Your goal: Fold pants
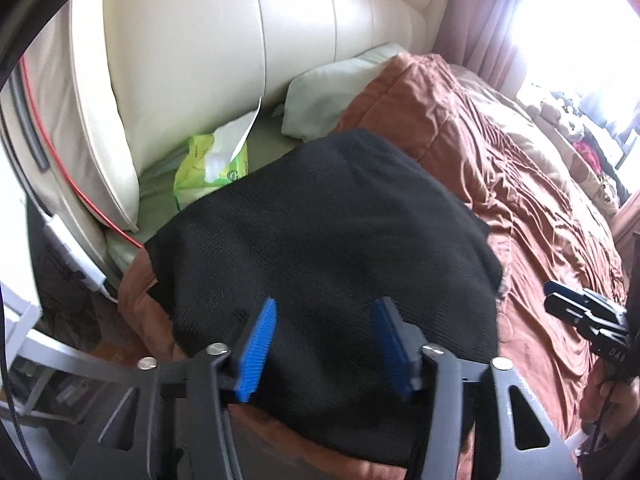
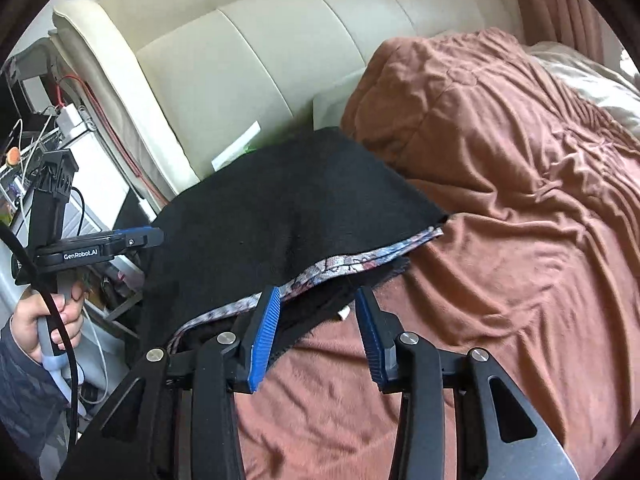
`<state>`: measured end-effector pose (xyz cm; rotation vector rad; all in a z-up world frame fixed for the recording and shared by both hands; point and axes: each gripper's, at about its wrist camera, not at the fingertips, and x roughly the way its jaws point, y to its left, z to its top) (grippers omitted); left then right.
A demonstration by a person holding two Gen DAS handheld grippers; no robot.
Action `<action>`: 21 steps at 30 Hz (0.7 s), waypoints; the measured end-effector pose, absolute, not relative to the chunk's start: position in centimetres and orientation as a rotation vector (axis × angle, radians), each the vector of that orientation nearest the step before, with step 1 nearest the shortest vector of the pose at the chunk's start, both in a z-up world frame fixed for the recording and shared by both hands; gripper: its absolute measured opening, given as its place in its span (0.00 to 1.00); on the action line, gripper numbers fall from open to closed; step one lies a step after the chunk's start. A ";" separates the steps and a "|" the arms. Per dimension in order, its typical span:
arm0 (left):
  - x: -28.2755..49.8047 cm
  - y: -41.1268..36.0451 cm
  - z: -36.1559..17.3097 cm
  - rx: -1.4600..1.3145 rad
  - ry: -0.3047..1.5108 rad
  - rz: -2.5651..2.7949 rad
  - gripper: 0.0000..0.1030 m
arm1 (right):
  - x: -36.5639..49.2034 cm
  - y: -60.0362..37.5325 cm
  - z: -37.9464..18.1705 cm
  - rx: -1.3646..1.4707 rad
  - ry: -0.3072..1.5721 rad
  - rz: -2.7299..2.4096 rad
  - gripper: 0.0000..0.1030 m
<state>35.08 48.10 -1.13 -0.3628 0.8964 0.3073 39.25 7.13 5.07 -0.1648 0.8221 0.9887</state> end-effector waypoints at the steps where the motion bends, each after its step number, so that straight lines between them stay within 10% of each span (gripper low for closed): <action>1: 34.8 47.6 -0.6 -0.353 0.887 0.308 0.66 | 38.9 6.6 5.7 -0.165 0.817 0.984 0.40; 5: 33.7 45.8 1.3 -0.341 0.845 0.293 0.75 | 37.2 3.8 7.9 -0.157 0.781 0.966 0.78; 9: 32.4 43.6 3.2 -0.311 0.806 0.297 0.92 | 35.5 0.9 9.6 -0.169 0.760 0.938 0.83; 21: 28.1 34.7 8.8 -0.205 0.721 0.247 1.00 | 29.0 -9.6 15.2 -0.138 0.673 0.834 1.00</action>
